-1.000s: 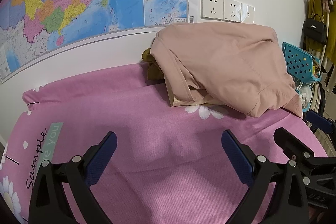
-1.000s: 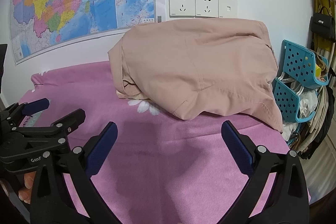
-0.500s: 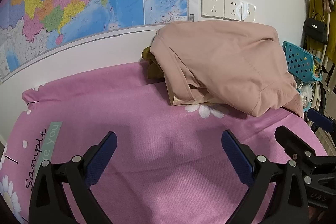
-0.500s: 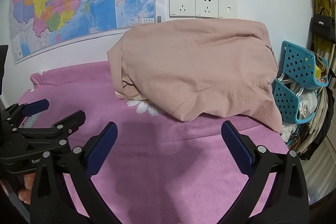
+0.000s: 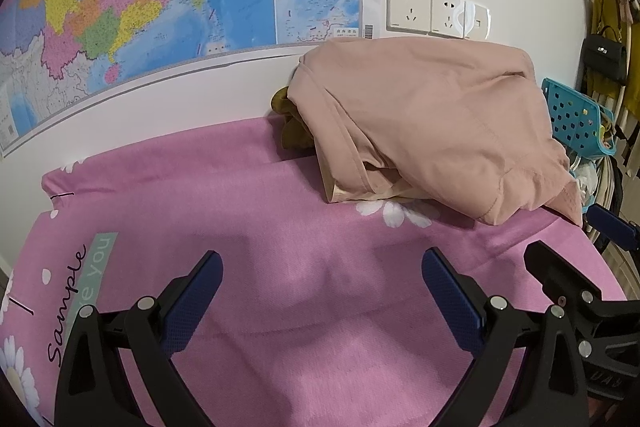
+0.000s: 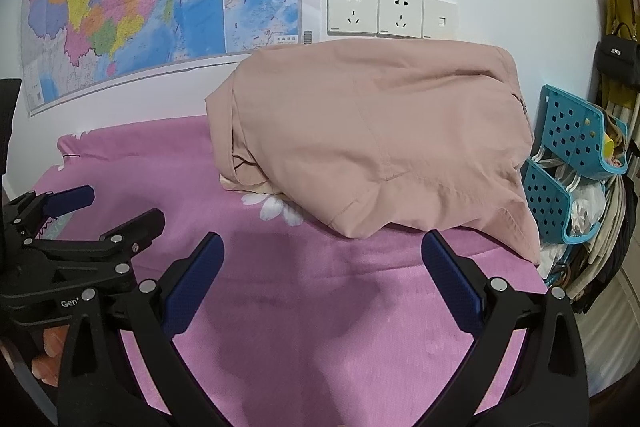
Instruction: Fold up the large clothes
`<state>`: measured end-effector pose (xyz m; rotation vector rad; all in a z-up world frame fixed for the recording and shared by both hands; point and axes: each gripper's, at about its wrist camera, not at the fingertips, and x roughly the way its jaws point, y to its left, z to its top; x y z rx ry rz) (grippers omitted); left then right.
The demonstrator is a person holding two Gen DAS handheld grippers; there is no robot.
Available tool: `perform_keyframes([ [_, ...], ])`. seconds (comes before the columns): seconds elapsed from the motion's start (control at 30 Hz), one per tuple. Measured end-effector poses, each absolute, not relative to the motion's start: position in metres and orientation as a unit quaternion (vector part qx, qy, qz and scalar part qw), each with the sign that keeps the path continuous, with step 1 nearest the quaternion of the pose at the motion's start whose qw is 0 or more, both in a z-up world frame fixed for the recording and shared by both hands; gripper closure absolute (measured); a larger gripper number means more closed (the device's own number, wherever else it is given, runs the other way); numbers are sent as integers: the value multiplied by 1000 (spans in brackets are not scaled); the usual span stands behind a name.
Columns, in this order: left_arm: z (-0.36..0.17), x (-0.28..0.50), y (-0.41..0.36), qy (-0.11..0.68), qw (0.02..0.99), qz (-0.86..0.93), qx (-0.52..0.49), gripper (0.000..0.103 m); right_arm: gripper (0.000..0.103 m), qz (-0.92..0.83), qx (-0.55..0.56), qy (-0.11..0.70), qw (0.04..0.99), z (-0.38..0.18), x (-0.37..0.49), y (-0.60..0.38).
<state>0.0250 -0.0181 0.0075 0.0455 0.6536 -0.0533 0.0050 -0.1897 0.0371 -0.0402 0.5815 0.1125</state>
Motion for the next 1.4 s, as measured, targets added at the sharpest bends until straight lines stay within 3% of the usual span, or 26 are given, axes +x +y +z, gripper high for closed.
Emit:
perform_keyframes([
  [0.43,-3,74,1,335,941,22,32,7,6,40,-143,305,941,6,78,-166],
  [0.6,-9,95,17,341,939,42,31,7,13,7,-244,287,927,-14,112,-146],
  [0.7,-12,105,23,345,937,47,34,7,31,17,-269,280,921,-19,129,-143],
  [0.73,-13,109,26,347,936,49,34,7,41,25,-274,283,919,-21,133,-143],
  [0.77,-13,111,28,348,936,49,33,7,66,36,-277,291,915,-21,137,-144],
  [0.8,-13,115,31,348,936,52,34,7,79,55,-276,295,913,-17,139,-145],
  [0.83,-13,117,33,347,936,53,34,7,92,60,-275,288,915,-10,136,-147],
  [0.87,-12,120,35,344,937,53,36,7,97,62,-276,276,919,0,133,-147],
  [1.07,0,138,42,311,948,45,54,7,99,64,-190,171,965,118,101,-198],
  [1.4,56,175,1,168,976,-64,124,7,99,75,-103,56,990,270,79,-274],
])
